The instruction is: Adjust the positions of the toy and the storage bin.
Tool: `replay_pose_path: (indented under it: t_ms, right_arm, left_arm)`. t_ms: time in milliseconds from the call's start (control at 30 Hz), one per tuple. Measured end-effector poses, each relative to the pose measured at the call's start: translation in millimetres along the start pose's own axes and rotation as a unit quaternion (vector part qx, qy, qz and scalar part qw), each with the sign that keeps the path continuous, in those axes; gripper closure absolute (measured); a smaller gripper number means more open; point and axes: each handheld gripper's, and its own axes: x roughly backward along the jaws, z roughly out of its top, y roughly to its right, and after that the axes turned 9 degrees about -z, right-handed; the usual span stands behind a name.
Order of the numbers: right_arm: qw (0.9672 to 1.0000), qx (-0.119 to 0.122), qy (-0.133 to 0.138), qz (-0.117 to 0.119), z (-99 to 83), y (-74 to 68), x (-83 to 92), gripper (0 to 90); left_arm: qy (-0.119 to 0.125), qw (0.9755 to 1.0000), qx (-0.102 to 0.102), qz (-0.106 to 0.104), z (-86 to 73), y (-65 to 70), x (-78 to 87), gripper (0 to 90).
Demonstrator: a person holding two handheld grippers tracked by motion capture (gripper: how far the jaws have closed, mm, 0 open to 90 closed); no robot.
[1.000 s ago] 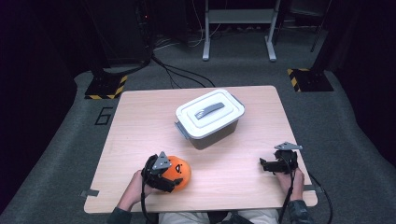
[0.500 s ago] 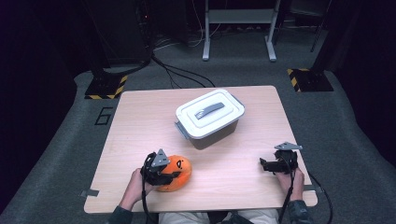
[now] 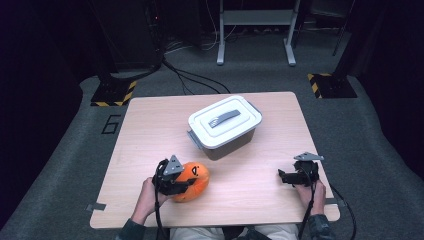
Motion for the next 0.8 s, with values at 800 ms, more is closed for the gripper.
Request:
replay_pose_path:
  t_ms: [800]
  right_arm:
    - [1.0, 0.001, 0.0, 0.0, 0.0, 0.2, -0.1, 5.7]
  left_arm:
    - [-0.006, 0.9975, -0.047, -0.052, 42.8, 33.7, -44.0, 50.8]
